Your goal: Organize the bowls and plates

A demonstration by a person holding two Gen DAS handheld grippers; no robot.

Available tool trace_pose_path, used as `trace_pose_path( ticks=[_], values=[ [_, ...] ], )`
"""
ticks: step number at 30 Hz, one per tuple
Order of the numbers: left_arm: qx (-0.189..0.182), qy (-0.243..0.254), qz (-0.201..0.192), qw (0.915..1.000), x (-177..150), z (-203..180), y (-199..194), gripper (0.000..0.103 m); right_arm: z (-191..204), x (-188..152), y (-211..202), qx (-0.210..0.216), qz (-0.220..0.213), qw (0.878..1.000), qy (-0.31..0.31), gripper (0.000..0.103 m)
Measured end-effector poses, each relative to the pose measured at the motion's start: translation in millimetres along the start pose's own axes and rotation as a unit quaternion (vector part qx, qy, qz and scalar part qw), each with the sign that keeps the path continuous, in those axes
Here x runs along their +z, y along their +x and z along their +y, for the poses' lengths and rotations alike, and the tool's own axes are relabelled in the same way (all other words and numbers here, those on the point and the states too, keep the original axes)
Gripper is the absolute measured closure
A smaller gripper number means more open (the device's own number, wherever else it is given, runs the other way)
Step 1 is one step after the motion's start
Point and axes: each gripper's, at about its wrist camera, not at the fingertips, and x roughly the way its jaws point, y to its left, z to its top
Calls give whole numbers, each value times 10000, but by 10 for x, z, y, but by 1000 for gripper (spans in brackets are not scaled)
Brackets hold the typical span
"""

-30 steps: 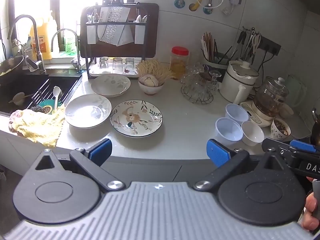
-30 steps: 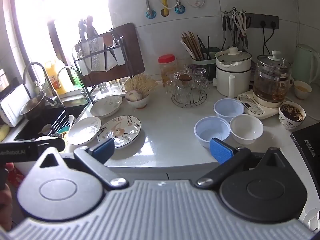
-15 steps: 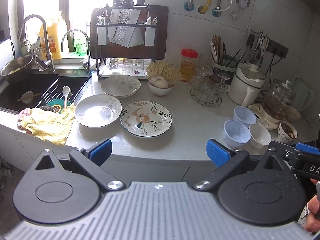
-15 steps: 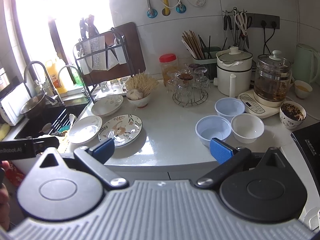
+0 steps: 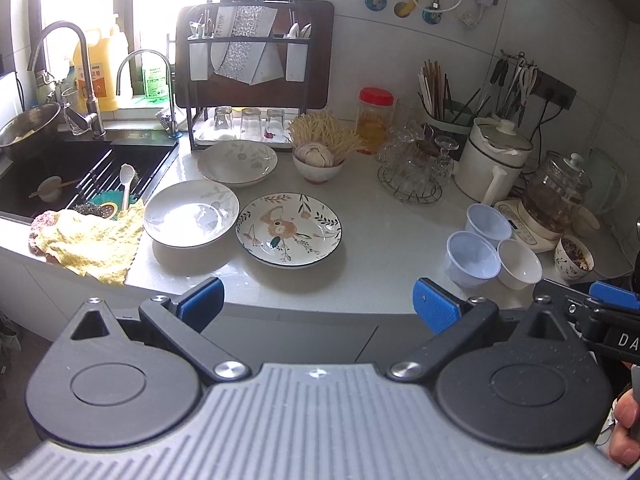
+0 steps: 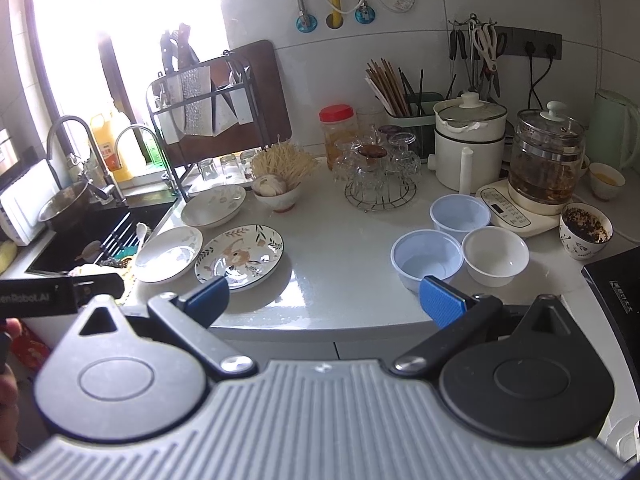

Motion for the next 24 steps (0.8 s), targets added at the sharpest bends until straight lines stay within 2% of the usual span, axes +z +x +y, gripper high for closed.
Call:
trace_pose_path(
  ticks=[6,11,24],
  values=[
    [-4,6,39,10000,-12,2,30,1,-12,-3,2,-20,7,10000,6,0],
    [88,224,9,9997,-31,-74,30,1,-15,-12,-3,-42,-5,10000,42,0],
    [-73,104,32,9999,-51,-117,85,1,-130,-33,-20,-156,81,9996,199,0]
  ],
)
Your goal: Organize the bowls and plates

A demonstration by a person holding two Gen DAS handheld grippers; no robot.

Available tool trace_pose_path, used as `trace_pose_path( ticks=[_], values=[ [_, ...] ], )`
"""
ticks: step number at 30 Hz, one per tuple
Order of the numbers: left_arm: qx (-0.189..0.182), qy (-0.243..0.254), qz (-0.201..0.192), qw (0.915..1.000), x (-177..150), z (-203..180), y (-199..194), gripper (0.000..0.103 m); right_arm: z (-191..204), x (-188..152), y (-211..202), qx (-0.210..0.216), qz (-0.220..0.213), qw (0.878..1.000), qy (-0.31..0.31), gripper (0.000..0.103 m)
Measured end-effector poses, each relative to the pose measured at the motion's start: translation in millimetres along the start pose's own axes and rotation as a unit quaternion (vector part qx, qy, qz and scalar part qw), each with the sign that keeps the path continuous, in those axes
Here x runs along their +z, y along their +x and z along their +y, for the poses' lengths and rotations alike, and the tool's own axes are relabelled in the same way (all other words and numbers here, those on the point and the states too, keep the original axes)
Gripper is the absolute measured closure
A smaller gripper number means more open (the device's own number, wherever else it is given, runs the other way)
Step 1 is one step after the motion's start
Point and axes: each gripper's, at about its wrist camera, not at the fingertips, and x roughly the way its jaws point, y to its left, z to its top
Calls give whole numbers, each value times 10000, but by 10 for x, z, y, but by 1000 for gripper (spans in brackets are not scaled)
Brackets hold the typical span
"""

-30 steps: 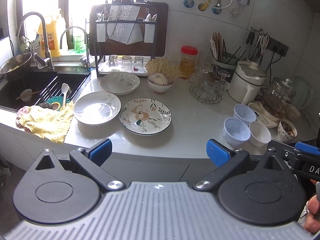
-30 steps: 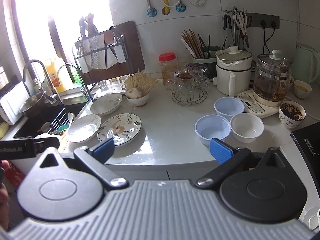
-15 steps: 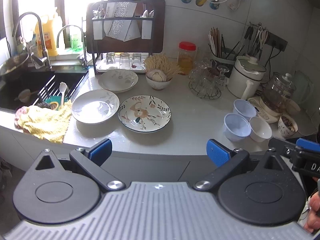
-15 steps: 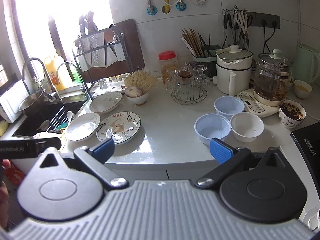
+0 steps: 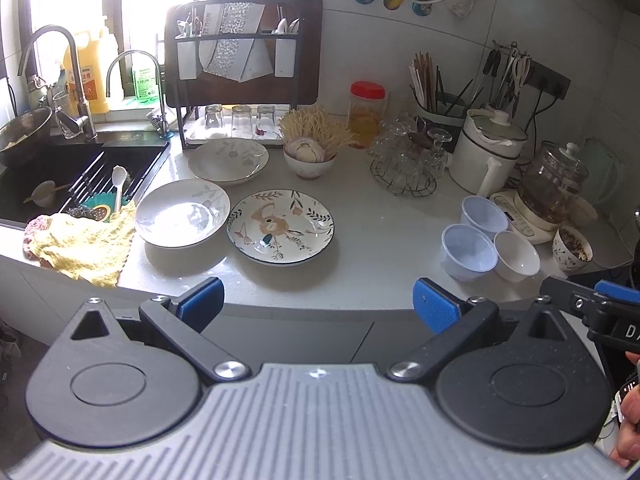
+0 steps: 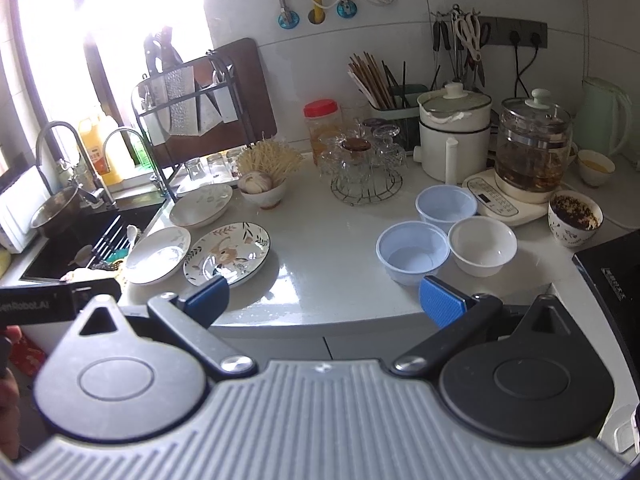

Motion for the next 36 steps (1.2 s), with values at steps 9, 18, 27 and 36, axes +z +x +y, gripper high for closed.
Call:
trace_pose_path(
  ticks=[9,18,27,36],
  values=[
    [-40,-10,23,10000,6,-31,0,1,-31,-17,-50,71,-80,9999,93,0],
    [-110,50,153,9998,23,-72,21,1,-22,0,-49,122,-57,9999,92,0],
    [-124,65,180,9997,99,-18,98,1,-21,16,-17,246,-159,9991,321,0],
    [-284,138,202,9993,222,111,339,1,59,40,183,91,-62,9996,256,0]
  ],
)
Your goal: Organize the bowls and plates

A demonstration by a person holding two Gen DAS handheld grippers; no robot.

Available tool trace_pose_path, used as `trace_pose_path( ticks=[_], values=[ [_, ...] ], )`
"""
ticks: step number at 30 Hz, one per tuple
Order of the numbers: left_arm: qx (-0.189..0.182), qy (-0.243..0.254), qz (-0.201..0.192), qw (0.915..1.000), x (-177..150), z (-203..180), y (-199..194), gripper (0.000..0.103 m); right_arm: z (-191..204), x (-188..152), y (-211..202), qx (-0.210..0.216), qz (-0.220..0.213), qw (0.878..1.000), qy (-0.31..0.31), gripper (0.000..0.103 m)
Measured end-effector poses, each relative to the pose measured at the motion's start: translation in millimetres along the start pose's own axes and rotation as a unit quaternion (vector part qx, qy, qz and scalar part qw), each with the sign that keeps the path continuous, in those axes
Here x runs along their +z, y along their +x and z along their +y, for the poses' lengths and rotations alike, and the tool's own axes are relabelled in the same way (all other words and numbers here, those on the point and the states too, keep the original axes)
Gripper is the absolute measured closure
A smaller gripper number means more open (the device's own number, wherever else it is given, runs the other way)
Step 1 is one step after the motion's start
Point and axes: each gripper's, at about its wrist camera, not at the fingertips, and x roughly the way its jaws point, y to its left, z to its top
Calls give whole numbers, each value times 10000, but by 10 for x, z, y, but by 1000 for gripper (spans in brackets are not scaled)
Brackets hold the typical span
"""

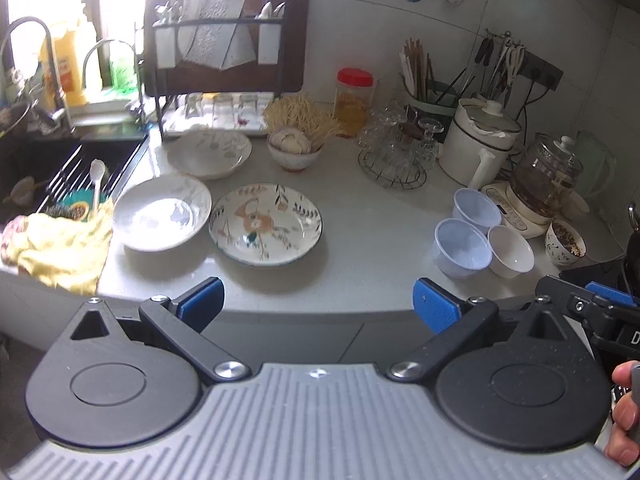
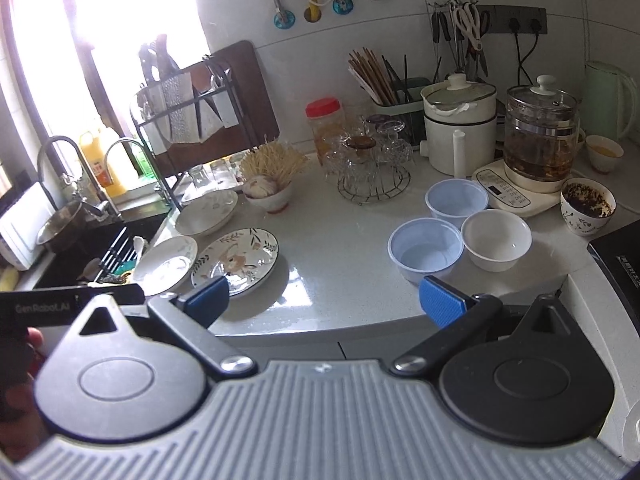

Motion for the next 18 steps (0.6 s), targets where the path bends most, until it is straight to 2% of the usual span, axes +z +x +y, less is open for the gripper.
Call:
trace_pose_path(
  ticks=[5,11,18],
  values=[
    [-67,24,-57,10000,165,136,82,1,105,132,116,42,20,9999,111,0],
    [-166,-50,102,9998,329,370,259,1,296,195,272,23,131,9999,98,0],
    [-310,183,114,9993,587,582,418,1,527,299,457,-83,114,9997,179,0]
  ],
)
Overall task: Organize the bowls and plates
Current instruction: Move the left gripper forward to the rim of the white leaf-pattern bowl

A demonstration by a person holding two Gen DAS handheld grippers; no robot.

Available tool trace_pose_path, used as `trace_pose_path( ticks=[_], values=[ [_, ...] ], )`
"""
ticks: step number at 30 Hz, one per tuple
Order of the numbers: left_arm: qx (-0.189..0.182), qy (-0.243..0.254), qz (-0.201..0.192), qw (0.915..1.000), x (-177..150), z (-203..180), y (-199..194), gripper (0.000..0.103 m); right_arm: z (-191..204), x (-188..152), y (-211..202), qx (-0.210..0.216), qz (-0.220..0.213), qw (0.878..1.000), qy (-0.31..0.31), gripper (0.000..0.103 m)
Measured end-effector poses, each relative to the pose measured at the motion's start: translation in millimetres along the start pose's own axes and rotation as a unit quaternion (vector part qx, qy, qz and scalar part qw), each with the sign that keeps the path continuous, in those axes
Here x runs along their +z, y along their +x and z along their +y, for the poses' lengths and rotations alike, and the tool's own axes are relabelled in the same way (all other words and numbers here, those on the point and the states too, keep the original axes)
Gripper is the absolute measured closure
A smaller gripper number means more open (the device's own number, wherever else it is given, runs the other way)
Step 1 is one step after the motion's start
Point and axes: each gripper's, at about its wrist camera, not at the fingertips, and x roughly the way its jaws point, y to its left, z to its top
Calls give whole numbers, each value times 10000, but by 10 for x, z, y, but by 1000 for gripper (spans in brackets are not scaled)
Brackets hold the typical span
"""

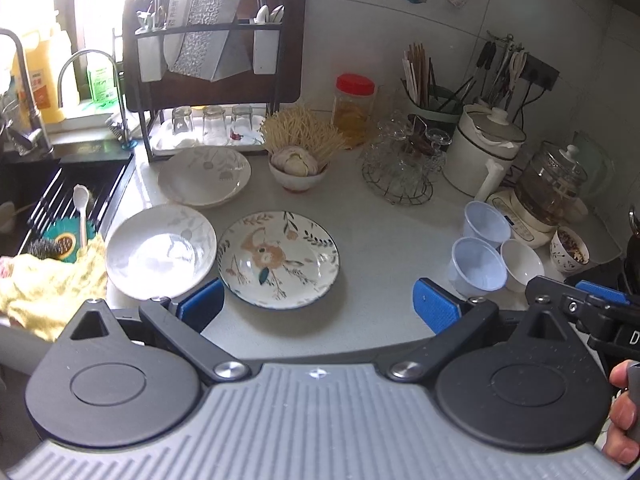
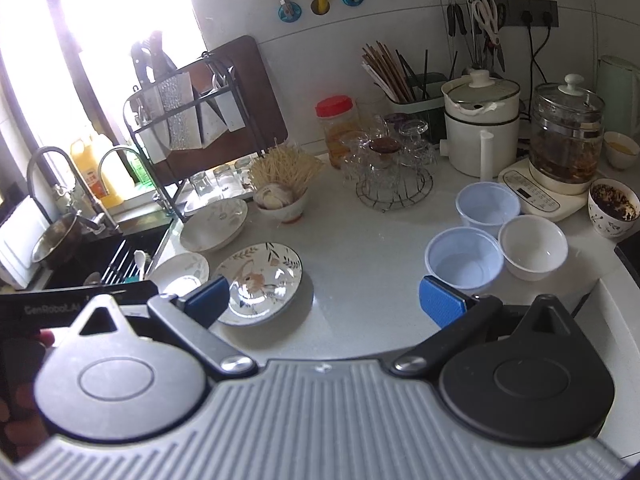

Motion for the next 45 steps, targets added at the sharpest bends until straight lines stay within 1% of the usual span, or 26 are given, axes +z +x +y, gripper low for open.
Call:
trace_pose_path(
  ticks=[2,4,13,19,22,25,28,29,30,31,32,34,35,38,40,41,42,43,45],
  values=[
    [-26,38,-97,9999,84,84,11,1,79,38,62,-31,-7,10000,17,0],
    [-34,71,-105,9999,174,164,60,1,166,75,116,-84,-54,9999,-3,0],
    [-234,-39,104,9997,523,651,438,1,493,212,478,-101,-21,9999,-22,0],
    [-244,-71,231,9994,672,1093,760,1,790,238,791,-143,121,9998,-73,0],
    [-231,-32,293,9993,713,1323,881,1,953,248,956,-310,200,9993,-117,0],
    [-245,-12,368,9990,739,1584,999,1,1120,244,1137,-332,272,9990,-84,2],
    [-336,-53,429,9985,761,1861,1117,1,1307,216,1336,-285,377,9988,-97,3],
    [-360,-28,417,9985,766,1951,1149,1,1368,204,1407,-256,434,9987,-78,5],
    [-357,7,418,9985,772,2033,1179,1,1431,188,1477,-238,506,9984,-68,13],
    [-335,49,417,9986,786,2121,1217,1,1499,174,1557,-259,595,9979,-87,18],
    [-301,91,417,9986,799,2206,1258,1,1567,159,1634,-283,665,9973,-109,27],
    [-223,128,460,9986,826,2393,1359,1,1693,121,1785,-249,764,9967,-87,29],
    [-250,135,474,9985,831,2481,1406,1,1748,110,1871,-201,849,9962,-58,29],
    [-422,69,585,9974,858,2751,1620,2,1914,61,2103,-74,1022,9947,7,38],
    [-502,41,728,9961,854,2899,1790,2,1979,10,2225,25,1055,9944,91,39],
    [-547,52,763,9956,848,2958,1865,2,2011,-24,2289,52,1104,9938,124,42],
    [-597,79,790,9951,838,2989,1934,2,2039,-62,2346,54,1160,9931,161,50],
    [-619,119,818,9947,826,3022,2002,2,2065,-102,2403,37,1217,9923,207,53],
    [-644,221,866,9939,784,3069,2134,3,2103,-191,2495,112,1379,9899,302,55]
  ],
)
